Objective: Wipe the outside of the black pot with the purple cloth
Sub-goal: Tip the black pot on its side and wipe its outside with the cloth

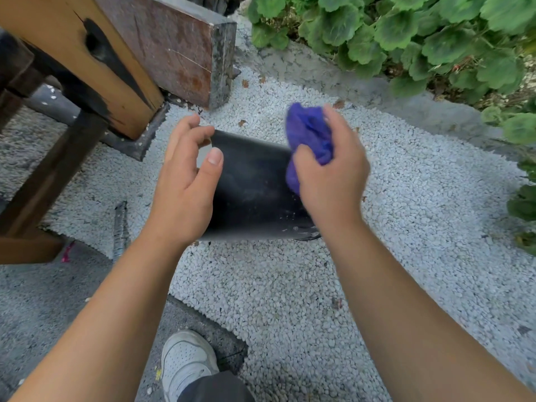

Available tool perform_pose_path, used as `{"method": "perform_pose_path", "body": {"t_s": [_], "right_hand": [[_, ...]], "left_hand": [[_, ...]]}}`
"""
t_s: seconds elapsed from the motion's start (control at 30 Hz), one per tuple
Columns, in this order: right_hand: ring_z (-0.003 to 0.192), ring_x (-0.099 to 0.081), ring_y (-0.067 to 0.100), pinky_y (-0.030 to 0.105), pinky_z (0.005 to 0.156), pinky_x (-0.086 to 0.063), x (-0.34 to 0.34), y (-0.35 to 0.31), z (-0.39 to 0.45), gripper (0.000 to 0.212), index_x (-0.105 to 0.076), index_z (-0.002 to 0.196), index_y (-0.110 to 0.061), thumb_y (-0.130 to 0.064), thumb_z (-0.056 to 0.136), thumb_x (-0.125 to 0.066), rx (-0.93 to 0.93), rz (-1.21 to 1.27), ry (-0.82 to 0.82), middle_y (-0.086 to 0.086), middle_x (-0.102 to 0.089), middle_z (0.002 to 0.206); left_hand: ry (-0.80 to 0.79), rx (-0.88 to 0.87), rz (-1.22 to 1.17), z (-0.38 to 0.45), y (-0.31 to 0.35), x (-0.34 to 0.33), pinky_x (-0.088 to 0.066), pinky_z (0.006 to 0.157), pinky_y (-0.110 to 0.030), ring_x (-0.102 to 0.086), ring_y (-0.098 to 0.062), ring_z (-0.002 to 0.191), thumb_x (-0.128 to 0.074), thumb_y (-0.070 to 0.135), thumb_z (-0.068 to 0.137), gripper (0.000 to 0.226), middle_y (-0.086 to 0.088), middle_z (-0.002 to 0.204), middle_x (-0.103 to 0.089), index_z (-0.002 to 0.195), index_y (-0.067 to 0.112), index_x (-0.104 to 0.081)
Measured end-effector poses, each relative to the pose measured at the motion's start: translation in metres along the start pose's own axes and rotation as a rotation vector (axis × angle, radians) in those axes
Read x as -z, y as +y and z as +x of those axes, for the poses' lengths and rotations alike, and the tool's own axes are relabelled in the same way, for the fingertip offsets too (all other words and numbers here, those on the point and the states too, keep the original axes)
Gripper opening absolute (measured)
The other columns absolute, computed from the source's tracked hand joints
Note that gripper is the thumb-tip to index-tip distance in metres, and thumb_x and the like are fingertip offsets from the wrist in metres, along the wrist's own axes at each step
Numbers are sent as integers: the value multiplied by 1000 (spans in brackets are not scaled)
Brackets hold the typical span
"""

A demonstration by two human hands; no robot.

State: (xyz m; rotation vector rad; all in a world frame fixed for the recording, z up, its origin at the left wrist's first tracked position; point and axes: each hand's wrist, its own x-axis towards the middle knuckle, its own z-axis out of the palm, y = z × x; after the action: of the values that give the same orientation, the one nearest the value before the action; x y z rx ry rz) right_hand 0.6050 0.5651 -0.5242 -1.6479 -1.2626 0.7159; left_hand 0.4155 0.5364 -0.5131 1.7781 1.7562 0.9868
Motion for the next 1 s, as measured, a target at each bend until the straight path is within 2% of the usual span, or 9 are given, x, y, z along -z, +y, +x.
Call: {"method": "perform_pose_path", "body": {"t_s": [0.1,0.17,0.3,0.37,0.53,0.7,0.8,0.93,1.0], "right_hand": [[109,-47,11,37,95,-43,-27,-37,-30,59,-53,136,-24,-25,78,-59,340,-29,-66,-4,-56,122],[106,-49,23,41,93,-44,-42,-42,-53,54,-60,132,-21,-24,78,-63,416,-60,-120,5,-57,124],[101,-54,37,49,91,-44,-42,-7,-65,46,-68,123,-16,-19,77,-67,369,-170,-69,16,-58,125],[101,-55,38,49,91,-45,-36,12,-58,45,-68,122,-14,-18,77,-68,320,-202,-38,17,-58,124],[105,-54,33,40,97,-42,-28,37,-41,45,-67,123,-16,-25,79,-59,251,-207,-5,15,-57,124],[108,-50,32,36,97,-40,-15,55,-29,46,-67,124,-18,-18,78,-61,117,-228,44,11,-56,127],[111,-47,31,36,99,-40,-10,59,-25,46,-65,126,-18,-19,81,-59,116,-246,1,10,-53,130],[116,-45,28,36,100,-39,-7,64,-20,45,-62,129,-19,-19,84,-59,74,-214,4,8,-50,134],[119,-43,27,39,102,-40,-5,68,-17,45,-61,130,-20,-18,86,-59,50,-186,15,7,-48,135]], "left_hand": [[-11,-19,-119,6,-1,-1,-25,118,-30,-36,-19,137,-30,44,97,54,-20,144,-42,130,8,-52],[-35,21,-258,8,-2,-1,-27,116,-50,-38,-34,137,-30,46,96,45,-25,143,-41,130,22,-48],[25,48,-111,4,-7,3,-24,117,-26,-35,-25,139,-26,48,95,66,-15,148,-35,133,0,-49],[23,76,-62,4,-9,7,-24,116,-26,-36,-26,140,-26,50,94,70,-14,150,-35,134,-2,-49],[69,68,-43,5,-8,7,-17,106,-3,-33,-8,135,-29,51,92,70,-9,151,-37,135,0,-51],[54,79,-6,9,-4,3,-17,106,-3,-32,-11,139,-31,51,92,68,-9,154,-36,137,4,-49],[-38,45,-108,7,-11,7,-15,110,-5,-22,-5,146,-37,62,90,77,-4,162,-22,148,11,-35],[-114,-89,-231,-12,-28,5,-18,122,-45,-11,-21,153,-45,65,92,87,-13,165,-13,153,8,-20],[-142,-88,-240,-22,-32,-5,-27,119,-45,-9,-19,153,-46,55,95,81,-6,167,-7,157,16,-12]]}}
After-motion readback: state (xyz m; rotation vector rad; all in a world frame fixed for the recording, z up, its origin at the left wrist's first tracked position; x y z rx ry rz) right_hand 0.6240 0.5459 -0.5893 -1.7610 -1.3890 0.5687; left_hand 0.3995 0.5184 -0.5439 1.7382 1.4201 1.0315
